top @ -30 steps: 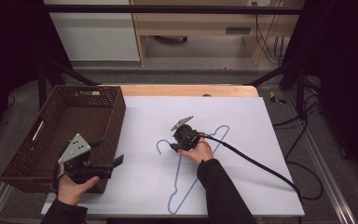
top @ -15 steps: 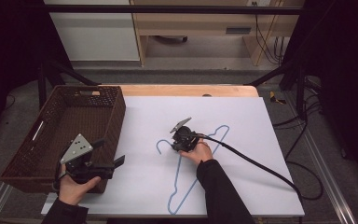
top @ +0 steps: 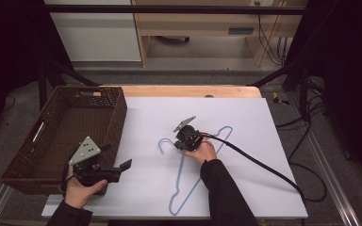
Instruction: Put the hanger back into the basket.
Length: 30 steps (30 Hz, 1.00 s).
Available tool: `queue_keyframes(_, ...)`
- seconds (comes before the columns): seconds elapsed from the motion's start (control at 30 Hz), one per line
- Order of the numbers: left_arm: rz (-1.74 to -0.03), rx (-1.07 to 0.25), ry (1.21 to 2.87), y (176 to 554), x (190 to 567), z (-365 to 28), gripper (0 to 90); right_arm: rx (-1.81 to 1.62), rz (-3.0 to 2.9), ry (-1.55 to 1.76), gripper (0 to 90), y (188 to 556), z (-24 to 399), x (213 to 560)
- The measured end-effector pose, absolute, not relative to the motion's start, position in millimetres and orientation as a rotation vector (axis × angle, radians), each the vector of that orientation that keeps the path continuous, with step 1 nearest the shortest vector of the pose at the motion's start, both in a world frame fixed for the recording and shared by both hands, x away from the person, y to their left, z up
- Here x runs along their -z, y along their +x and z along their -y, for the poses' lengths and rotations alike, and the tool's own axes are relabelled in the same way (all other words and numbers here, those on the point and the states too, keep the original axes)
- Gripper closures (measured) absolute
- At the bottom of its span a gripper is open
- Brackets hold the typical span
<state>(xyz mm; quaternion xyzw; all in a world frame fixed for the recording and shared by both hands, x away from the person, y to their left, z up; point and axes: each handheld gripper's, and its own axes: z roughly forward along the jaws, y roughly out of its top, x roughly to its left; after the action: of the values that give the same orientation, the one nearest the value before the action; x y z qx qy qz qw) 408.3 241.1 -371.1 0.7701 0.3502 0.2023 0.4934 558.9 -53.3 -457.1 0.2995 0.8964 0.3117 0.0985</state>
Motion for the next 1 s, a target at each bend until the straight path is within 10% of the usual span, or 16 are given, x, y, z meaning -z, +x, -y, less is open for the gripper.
queue_keyframes(1.0,-0.870,-0.248,2.130,443,431,-112,22.8,-1.053,-2.589,0.790,86.1,541,69,419)
